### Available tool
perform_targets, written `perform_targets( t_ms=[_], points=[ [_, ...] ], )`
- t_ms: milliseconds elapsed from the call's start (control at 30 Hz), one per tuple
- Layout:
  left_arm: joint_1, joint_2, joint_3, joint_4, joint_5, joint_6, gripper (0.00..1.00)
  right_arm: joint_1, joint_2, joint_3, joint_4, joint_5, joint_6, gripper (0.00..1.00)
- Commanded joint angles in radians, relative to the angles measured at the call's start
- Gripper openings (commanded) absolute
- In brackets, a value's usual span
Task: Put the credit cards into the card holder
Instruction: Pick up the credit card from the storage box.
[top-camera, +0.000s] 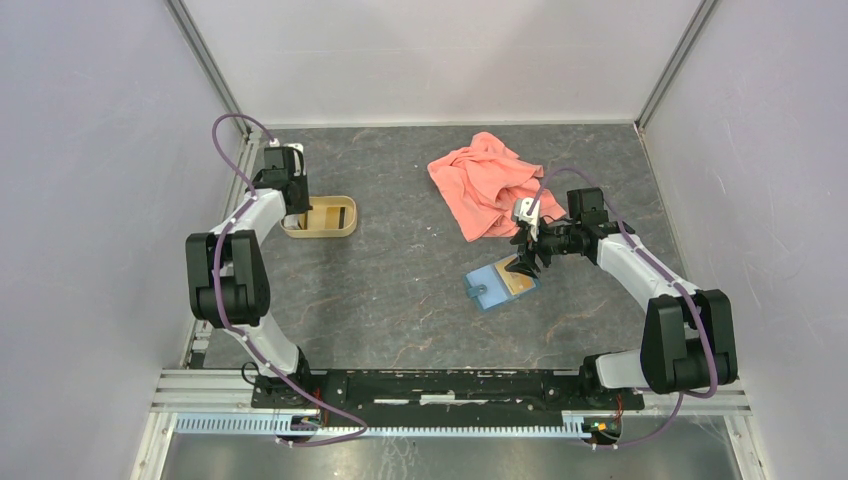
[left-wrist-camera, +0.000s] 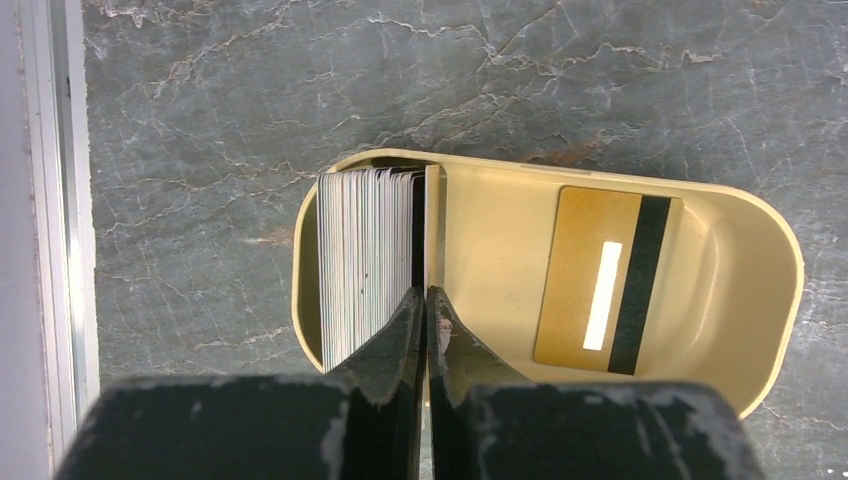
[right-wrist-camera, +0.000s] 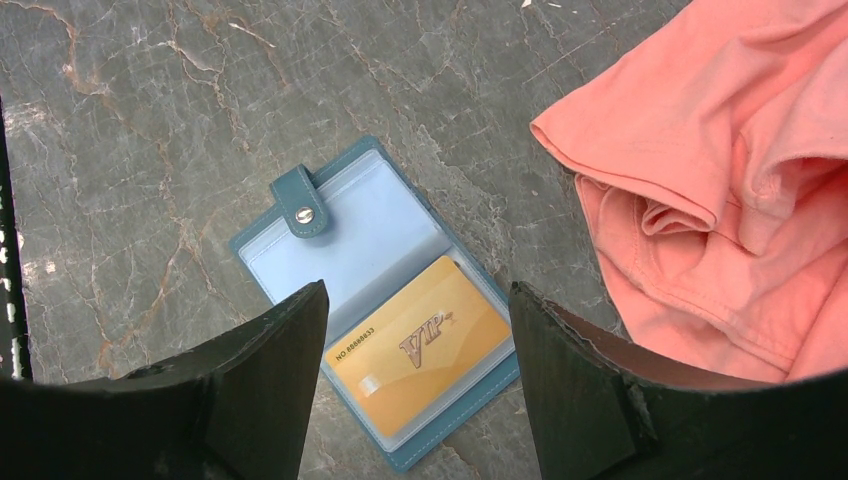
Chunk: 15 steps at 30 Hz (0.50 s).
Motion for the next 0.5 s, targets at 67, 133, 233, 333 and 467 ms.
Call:
perform_targets(
  t_ms=[67,133,233,333,467],
  points=[
    [0.005,-0.061,0.041,-0.018,0.067,0.002,0.06,0.002,0.003,0.039,-0.003,-0.024,-0.024,0.73],
    [0.005,-0.066,0.041,-0.018,0.101,-0.006,0.05,0.001,0.003,0.039,-0.003,-0.023,-0.023,0.73],
    [0.005,-0.081,0.040,-0.016,0.172,-0.023,0.02,0.001,0.003,0.039,-0.003,-0.021,-0.024,0.73],
    [0.006,-0.126,0.021,0.012,0.274,-0.070,0.02,0.001,0.002,0.041,-0.003,-0.020,-0.022,0.73],
    [0.006,-0.207,-0.034,0.118,0.512,-0.182,0.02,0.002,-0.006,0.040,0.004,-0.026,-0.005,0.73]
  ],
)
